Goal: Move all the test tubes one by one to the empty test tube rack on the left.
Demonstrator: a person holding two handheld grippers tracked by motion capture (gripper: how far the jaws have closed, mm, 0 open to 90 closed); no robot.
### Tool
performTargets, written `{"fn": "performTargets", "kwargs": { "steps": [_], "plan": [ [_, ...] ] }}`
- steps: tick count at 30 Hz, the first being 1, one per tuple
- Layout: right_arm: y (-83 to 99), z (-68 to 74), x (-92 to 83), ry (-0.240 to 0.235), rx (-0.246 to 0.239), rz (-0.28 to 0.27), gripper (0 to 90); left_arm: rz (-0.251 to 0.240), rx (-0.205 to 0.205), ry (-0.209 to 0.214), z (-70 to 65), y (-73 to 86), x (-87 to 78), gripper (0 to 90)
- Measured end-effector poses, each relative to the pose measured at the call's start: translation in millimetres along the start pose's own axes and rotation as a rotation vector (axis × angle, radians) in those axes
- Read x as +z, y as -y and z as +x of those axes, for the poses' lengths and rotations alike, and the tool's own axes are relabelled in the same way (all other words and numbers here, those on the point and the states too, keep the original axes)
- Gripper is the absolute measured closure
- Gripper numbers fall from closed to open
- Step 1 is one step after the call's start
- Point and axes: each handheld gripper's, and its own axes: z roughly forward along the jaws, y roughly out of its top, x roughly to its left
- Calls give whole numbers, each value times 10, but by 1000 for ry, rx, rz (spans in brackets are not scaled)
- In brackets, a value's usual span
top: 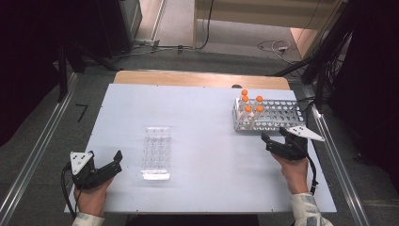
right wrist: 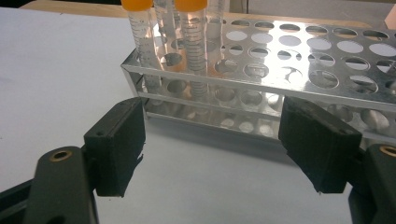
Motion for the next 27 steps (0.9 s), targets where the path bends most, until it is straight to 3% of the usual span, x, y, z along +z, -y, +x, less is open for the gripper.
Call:
{"fn": "performTargets", "kwargs": {
  "steps": [16, 27],
  "plan": [
    [-179, 51, 247, 2, -19, -21, 331, 0, -1, -1, 2, -3, 3, 48],
    [-296, 114, 454, 28, -43, -28, 502, -2, -6, 1, 13, -5, 0, 49]
  ]
}}
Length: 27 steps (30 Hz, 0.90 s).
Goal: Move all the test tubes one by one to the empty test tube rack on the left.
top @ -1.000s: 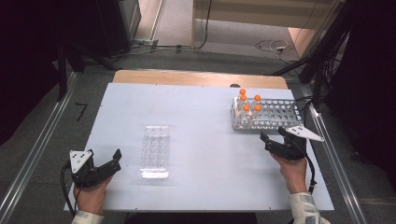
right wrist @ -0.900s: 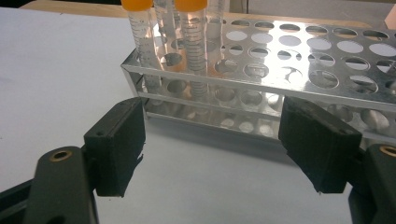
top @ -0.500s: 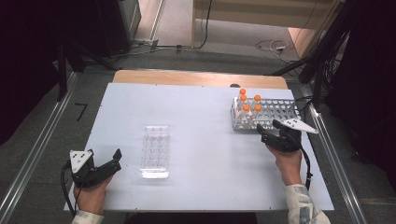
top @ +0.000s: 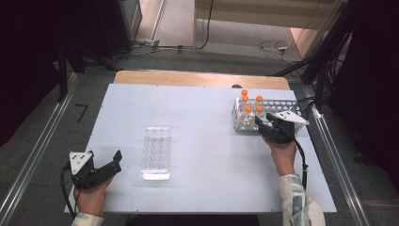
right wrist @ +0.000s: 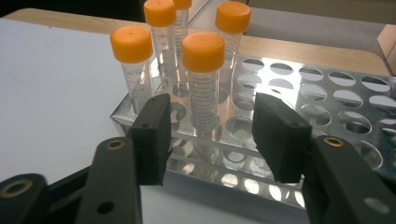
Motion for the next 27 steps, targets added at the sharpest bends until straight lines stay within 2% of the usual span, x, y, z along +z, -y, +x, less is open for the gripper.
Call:
{"fn": "performTargets", "kwargs": {
  "steps": [7, 14, 17, 25, 27],
  "plan": [
    [-50, 58, 118, 28, -26, 1, 600, 2, 1, -4, 15, -3, -7, 49],
    [-46, 63, 178, 34, -29, 4, 650, 3, 2, -2, 18, -3, -6, 49],
    [-40, 56, 202, 35, -32, 4, 705, 4, 3, -2, 15, -2, -7, 49],
    [-85, 52, 160, 33, -27, -20, 712, 3, 3, -3, 14, -4, -9, 49],
    [-141, 52, 94, 29, -17, -47, 712, 3, 3, -4, 12, -4, -9, 49]
  ]
}}
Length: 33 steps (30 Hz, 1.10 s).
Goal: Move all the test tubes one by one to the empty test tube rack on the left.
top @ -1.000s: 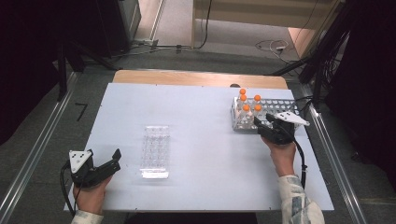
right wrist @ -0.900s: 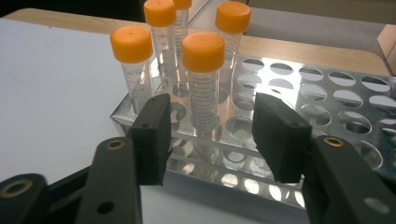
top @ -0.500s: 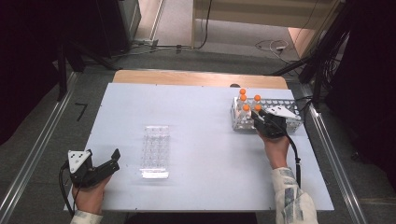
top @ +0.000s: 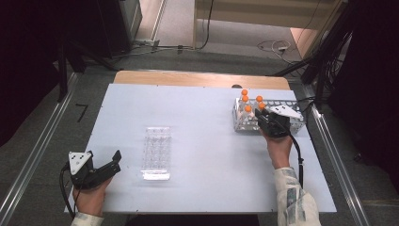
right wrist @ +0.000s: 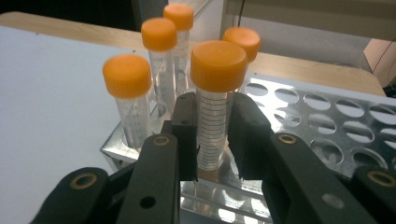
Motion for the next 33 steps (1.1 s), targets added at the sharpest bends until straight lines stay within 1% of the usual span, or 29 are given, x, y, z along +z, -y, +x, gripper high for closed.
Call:
{"fn": "performTargets", "kwargs": {
  "steps": [1, 2, 3, 4, 6, 9, 12, 17, 20, 21, 22, 23, 26, 28, 30, 32, 33],
  "plan": [
    [-21, -3, -23, -1, 0, -12, 712, 1, 0, 1, 1, 0, 0, 49],
    [-21, -3, -23, -1, 0, -12, 712, 1, 0, 1, 0, 0, 0, 49],
    [-64, -5, -73, -4, -1, -29, 713, 2, 0, 1, 1, 0, 1, 49],
    [-87, 2, -102, -5, 6, -33, 713, 2, -1, 3, 0, 0, 4, 49],
    [-129, 8, -159, -6, -2, -58, 713, 3, -1, 2, -2, 0, 4, 49],
    [-181, 20, -243, -16, -1, -86, 713, 0, -2, 3, -4, -3, -1, 49],
    [-207, 31, -313, -21, -4, -100, 714, -1, -4, 4, -4, -6, -2, 49],
    [-209, 41, -395, -30, -5, -99, 714, 8, -8, 20, -10, -51, 9, 49],
    [-194, 62, -463, -44, -12, -93, 715, 0, -10, 37, -37, -97, 1, 49],
    [-177, 86, -506, -56, -23, -88, 715, -2, -1, 52, -70, -130, -9, 53],
    [-177, 86, -506, -56, -23, -88, 715, -2, -1, 52, -70, -130, -9, 53],
    [-169, 102, -529, -59, -29, -84, 715, 0, 3, 61, -90, -147, -11, 53],
    [-152, 145, -617, -83, -43, -88, 715, -2, 23, 75, -158, -197, 2, 54],
    [-152, 161, -654, -94, -40, -90, 715, -1, 46, 78, -203, -234, 18, 54],
    [-152, 175, -682, -105, -37, -91, 715, -5, 60, 81, -243, -267, 33, 56],
    [-151, 188, -700, -120, -35, -94, 715, -2, 60, 92, -276, -305, 52, 58],
    [-149, 197, -706, -124, -36, -94, 715, -5, 59, 106, -316, -359, 74, 62]
  ]
}}
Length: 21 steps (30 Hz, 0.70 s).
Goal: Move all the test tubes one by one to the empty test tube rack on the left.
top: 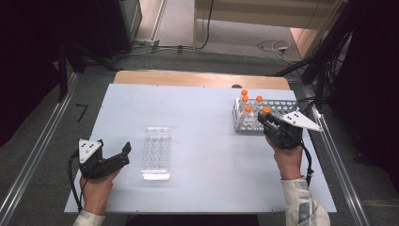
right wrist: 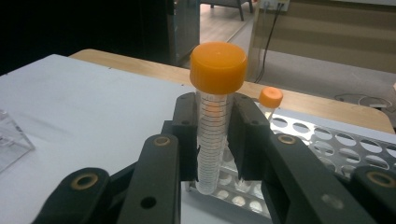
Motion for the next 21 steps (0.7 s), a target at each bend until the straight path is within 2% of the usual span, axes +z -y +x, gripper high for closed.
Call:
{"fn": "performTargets", "kwargs": {
  "steps": [3, 4, 12, 14, 17, 18, 21],
  "plan": [
    [5, 45, -4, -18, -2, 1, 715, -5, -5, 20, -44, -67, 35, 62],
    [8, 66, -3, -23, -2, 3, 715, -3, 1, 35, -97, -131, 72, 63],
    [15, 248, 39, -77, -30, 14, 715, -11, 18, 92, -277, -268, 165, 63],
    [25, 341, 82, -100, -38, 24, 715, -2, 23, 112, -312, -288, 189, 63],
    [38, 410, 124, -119, -44, 33, 715, 1, 23, 125, -365, -315, 218, 63],
    [58, 490, 172, -135, -59, 47, 715, 2, 23, 132, -387, -324, 228, 66],
    [88, 614, 247, -162, -79, 63, 716, 9, 31, 158, -466, -347, 259, 86]
  ]
}}
